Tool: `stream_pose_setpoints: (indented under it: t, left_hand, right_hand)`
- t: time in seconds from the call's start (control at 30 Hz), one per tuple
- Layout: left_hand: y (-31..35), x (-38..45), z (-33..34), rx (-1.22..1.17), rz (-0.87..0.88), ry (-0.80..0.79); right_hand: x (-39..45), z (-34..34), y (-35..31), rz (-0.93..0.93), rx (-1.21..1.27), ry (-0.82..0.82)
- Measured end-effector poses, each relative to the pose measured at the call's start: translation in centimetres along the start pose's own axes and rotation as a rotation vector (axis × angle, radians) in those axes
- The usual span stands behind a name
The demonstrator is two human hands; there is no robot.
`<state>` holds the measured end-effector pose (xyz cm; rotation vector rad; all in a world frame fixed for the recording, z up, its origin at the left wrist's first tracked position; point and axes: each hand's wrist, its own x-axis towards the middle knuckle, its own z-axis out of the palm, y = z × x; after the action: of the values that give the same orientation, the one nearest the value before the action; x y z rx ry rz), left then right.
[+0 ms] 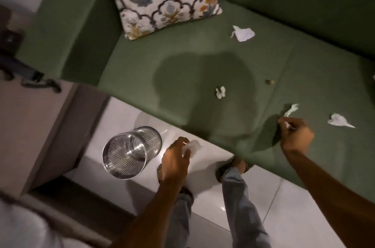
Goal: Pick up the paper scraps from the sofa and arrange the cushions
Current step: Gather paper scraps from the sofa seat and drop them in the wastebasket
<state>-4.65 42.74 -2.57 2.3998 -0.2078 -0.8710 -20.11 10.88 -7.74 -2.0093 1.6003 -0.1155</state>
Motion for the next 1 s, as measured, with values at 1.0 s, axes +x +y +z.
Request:
stream_pose_setpoints:
  t: [1.0]
  left_hand:
    - [-27.4, -1.0, -8.8, -0.312, -0.582, 0.332]
  right_hand:
    - [-36.1, 28.4, -17.7, -0.405, 0.017, -0.987]
